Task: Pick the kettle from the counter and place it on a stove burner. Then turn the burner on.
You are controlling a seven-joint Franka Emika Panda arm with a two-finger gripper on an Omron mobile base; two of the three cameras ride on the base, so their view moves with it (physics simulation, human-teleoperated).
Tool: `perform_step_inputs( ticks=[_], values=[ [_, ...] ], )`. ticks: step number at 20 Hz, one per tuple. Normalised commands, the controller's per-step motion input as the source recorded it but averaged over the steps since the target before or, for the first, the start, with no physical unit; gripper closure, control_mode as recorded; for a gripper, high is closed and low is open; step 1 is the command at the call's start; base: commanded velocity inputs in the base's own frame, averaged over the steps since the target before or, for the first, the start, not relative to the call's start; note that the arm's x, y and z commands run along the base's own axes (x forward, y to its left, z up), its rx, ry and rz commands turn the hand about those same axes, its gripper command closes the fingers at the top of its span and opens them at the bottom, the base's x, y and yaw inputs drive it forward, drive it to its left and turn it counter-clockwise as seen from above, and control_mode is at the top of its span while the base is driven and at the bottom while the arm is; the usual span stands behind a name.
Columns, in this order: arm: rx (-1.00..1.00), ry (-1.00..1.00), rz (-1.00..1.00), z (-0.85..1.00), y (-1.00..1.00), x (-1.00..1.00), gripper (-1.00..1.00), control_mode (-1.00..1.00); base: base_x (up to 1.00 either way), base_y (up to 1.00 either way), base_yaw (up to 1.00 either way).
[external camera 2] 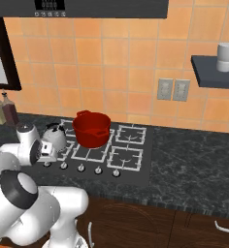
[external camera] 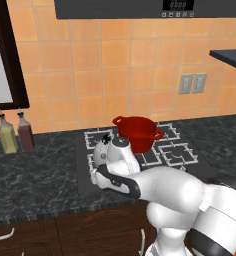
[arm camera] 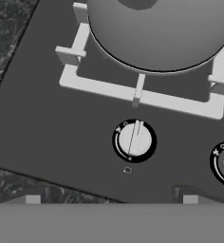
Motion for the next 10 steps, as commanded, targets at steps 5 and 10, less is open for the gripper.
perform_step_inputs(
  ticks=[5, 10],
  values=[
    [0.0, 0.01, 0.0, -0.17, 0.08, 0.14, -1.0, -1.0, 0.0, 0.0, 0.0],
    [0.0, 0.02, 0.0, -0.12, 0.14, 0.1, -1.0, -1.0, 0.0, 0.0, 0.0]
  ],
)
